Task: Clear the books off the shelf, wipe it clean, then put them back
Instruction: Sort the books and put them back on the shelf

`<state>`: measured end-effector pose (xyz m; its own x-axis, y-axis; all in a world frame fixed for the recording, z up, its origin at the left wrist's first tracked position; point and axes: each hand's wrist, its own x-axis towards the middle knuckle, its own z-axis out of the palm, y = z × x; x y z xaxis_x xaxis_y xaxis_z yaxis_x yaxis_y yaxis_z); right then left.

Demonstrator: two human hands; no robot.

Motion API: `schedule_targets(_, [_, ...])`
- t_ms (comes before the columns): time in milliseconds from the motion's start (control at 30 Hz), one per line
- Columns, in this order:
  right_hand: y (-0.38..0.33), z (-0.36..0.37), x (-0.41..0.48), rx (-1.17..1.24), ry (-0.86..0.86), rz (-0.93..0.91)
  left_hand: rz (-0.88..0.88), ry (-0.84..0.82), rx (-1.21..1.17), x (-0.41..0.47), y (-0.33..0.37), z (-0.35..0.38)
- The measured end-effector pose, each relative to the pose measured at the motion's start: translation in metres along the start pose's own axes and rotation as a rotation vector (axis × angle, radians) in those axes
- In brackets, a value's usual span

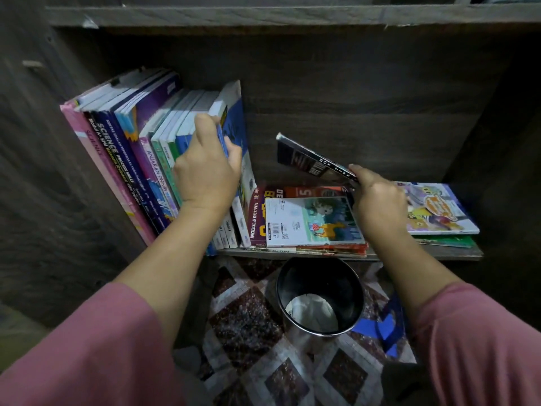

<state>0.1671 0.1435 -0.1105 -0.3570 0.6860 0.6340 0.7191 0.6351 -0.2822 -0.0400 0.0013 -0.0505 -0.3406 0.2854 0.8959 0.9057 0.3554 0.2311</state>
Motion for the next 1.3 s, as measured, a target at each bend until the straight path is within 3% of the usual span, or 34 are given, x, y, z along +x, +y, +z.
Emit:
schedule_targets(167, [-0.043,0.008,-0.009,0.26,0.076,0.02,-0.139,-0.131,0.127,0.012,0.007,-0.018])
schedule_targets(333, [-0.079,0.031,-0.022,0.475,0.005,0.092,-0.032,-0.09,0.063,0.011,0.0,-0.037])
schedule_targets(500, [-0.117,0.045,-0.03,0.76,0.0,0.104,0.024,-0.175,-0.069,0.013,-0.008,-0.045])
schedule_targets(567, [-0.13,0.05,-0.031,0.905,-0.142,0.066,0.054,-0.217,-0.059,0.014,-0.012,-0.045])
schedule_targets(600, [-0.134,0.051,-0.032,0.947,-0.303,0.081,0.075,-0.236,-0.035,0.013,-0.014,-0.043])
schedule_targets(667, [-0.132,0.055,-0.032,0.883,-0.679,0.077,0.119,-0.281,0.03,0.011,-0.018,-0.037])
schedule_targets(733, [-0.122,0.056,-0.03,0.74,-0.883,0.017,0.158,-0.302,0.098,0.008,-0.021,-0.03])
schedule_targets(867, [-0.105,0.048,-0.017,0.558,-0.879,-0.09,0.103,-0.281,0.16,0.007,-0.016,-0.022])
schedule_targets(967, [-0.085,0.054,-0.017,0.169,-0.857,-0.218,0.098,-0.278,0.186,0.001,-0.012,-0.017])
schedule_targets(1067, [-0.054,0.063,-0.025,-0.204,-0.92,-0.214,0.099,-0.277,0.205,-0.002,-0.011,-0.016])
schedule_targets(1300, [-0.022,0.06,-0.029,-0.188,-1.014,-0.195,0.1,-0.332,0.248,-0.008,-0.013,-0.013])
